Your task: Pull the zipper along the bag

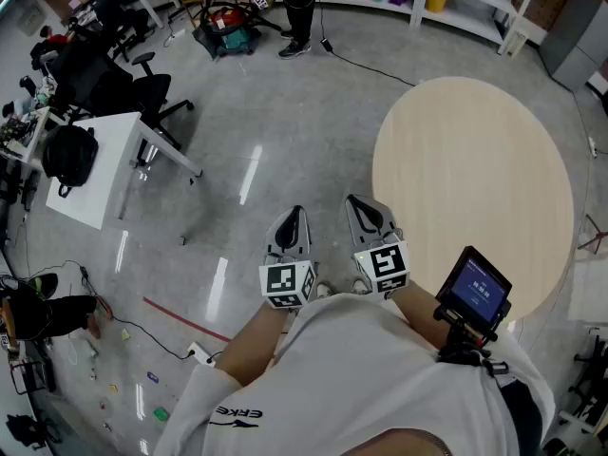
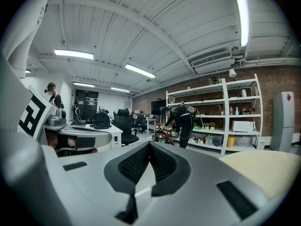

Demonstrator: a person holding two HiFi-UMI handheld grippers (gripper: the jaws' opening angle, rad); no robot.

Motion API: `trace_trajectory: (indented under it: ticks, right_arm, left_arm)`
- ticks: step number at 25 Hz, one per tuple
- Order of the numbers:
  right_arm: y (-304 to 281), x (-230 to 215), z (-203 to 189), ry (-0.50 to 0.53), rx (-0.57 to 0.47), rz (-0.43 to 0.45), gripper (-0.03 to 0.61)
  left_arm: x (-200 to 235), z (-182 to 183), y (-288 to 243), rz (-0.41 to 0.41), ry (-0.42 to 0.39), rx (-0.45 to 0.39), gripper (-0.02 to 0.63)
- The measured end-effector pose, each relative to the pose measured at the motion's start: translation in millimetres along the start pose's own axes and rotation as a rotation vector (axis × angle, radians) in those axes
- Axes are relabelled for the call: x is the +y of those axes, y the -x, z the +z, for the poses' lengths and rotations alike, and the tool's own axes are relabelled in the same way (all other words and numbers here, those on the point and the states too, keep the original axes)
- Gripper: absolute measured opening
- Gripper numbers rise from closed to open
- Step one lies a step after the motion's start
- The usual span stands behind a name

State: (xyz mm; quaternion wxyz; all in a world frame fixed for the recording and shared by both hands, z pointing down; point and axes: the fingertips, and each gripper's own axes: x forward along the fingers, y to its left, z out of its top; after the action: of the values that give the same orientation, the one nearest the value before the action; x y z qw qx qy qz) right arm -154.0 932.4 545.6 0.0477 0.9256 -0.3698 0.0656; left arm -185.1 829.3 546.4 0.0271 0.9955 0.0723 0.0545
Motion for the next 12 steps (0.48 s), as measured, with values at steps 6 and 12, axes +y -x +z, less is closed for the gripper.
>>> trace_trajectory:
  ticks: [6,12]
  right_arm:
    - [-0.8,0.3,4.9,-0.009,-0.006,-0.001,-0.005]
    - [0.3,-1.2,3.3,-0.022,-0.009,-0.004,-0.005]
  left_arm:
    - [-2.2,-2.0,-2.0,-0.004,0.003,0.007,0.003]
    - [-3.0,-3.5,-2.4,-0.002,0.006,0.009,0.003]
